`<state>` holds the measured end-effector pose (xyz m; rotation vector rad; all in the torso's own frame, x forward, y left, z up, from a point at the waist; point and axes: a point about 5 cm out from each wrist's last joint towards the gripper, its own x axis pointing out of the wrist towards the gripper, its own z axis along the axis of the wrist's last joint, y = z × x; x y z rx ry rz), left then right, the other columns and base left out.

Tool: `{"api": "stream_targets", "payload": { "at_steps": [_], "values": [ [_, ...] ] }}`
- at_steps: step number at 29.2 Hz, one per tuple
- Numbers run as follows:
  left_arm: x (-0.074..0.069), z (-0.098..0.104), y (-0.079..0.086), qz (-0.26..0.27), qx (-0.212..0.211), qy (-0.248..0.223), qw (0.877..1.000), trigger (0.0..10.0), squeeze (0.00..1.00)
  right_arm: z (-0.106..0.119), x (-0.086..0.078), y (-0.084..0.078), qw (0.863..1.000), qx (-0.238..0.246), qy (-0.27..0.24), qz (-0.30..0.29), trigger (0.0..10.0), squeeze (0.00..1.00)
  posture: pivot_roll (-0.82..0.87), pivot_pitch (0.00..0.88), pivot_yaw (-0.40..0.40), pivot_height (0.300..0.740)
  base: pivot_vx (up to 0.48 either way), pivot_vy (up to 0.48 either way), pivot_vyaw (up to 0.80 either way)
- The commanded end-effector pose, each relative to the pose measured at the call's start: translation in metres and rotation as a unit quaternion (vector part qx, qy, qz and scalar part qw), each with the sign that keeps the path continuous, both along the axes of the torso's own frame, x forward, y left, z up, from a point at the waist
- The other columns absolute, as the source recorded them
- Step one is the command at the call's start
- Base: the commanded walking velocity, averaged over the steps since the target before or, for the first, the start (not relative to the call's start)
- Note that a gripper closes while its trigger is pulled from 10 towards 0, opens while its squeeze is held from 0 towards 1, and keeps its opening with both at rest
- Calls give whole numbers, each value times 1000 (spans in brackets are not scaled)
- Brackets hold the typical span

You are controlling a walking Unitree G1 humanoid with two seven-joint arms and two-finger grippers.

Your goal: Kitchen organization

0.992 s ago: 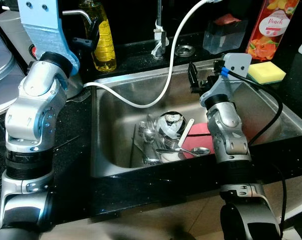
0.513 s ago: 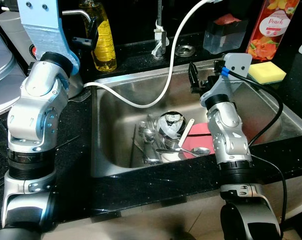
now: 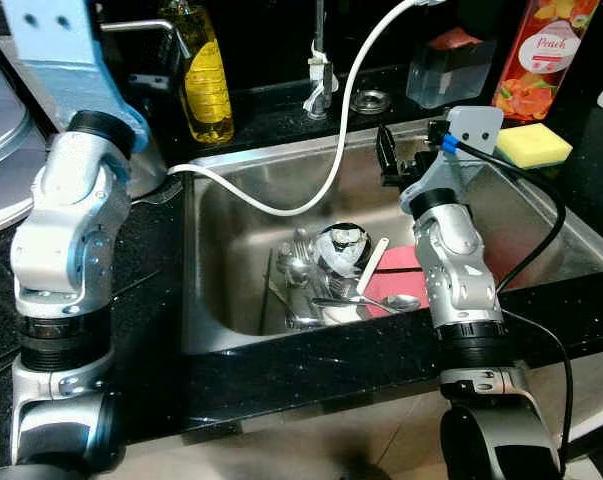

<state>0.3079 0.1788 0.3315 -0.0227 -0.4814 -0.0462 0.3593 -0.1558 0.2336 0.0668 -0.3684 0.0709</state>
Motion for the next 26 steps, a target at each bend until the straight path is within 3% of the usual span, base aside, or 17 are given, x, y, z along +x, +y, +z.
{"api": "stream_targets", "payload": {
  "at_steps": [1,9,13,26],
  "values": [
    [-2,-4,5,3,-18,2,1000,10000,0,-5,-1,1,1000,5,8,2,10000,0,-67,0,114,740,0,0,0],
    [-7,-16,9,-6,-46,22,999,10000,0,-6,-2,2,1000,4,9,3,10000,0,-65,0,115,740,0,0,0],
    [-19,-18,4,-5,17,-8,1000,10000,0,-7,-2,2,1000,4,11,4,10000,0,-59,0,113,740,0,0,0],
    [-25,-25,-1,-3,8,-3,1000,10000,0,-9,-2,2,1000,4,14,5,10000,0,-59,0,112,740,0,0,0]
  ]
}}
